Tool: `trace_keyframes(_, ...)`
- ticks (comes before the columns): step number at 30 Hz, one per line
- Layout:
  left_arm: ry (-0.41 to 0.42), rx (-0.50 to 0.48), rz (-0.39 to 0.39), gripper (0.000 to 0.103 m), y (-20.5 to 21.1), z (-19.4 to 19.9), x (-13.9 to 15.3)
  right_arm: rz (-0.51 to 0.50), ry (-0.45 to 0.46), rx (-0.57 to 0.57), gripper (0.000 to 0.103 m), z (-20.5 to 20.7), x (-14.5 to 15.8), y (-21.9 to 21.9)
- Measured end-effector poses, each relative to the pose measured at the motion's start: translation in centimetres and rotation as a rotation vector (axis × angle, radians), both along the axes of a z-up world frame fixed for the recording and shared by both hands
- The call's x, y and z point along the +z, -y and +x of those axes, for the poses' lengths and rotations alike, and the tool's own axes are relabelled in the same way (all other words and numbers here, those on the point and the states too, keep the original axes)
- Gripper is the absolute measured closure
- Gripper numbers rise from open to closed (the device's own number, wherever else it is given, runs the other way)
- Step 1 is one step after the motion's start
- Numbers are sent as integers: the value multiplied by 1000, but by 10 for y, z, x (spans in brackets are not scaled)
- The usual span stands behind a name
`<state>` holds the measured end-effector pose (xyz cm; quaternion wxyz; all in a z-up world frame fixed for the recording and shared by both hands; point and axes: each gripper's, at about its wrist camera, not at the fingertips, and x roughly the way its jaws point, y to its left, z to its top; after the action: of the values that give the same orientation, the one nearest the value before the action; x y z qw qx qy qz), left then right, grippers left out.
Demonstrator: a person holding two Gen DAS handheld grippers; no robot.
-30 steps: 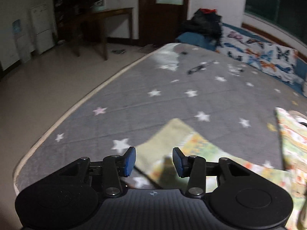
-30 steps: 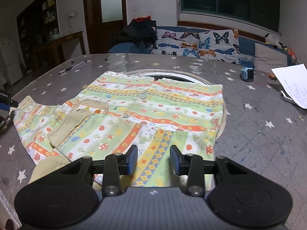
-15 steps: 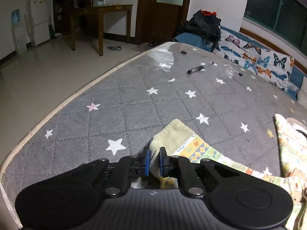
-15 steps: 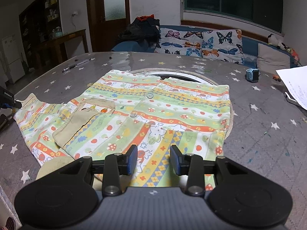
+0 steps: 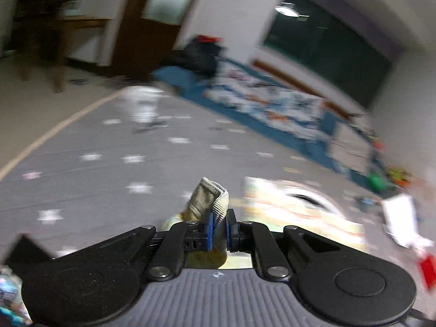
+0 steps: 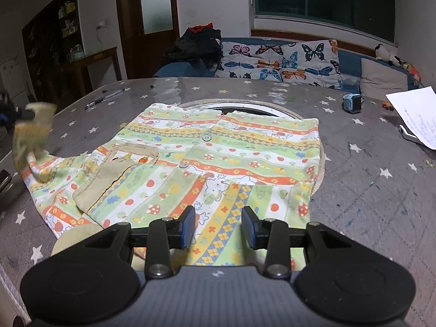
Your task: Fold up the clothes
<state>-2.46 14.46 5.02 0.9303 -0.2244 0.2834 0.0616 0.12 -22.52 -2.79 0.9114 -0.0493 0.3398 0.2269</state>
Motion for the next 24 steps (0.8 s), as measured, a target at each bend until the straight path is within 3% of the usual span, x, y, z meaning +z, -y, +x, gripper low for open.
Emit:
trace_keyframes(5,64,-276,-44,94,75,12,15,7,6,-5,66,-3,3,4)
trace_keyframes(8,54,-420,-54,93,113,21,10,10,10,-11,66,-5,5,8)
trace_keyframes(11,11,-506,-40,90,135,25,-3,22,0,-20,65,-6,7,12)
trace_keyframes(14,-22,-515,-35,82,132,26,-13,31,-5,-22,66,-8,10,16)
trace_keyframes(18,-14,-467,-11,56,107,18,-14,33,-3,0,66,-10,14,14)
trace_keyframes(24,-29,-369,91,55,69,9,-18,87,-40,20,66,-4,14,5)
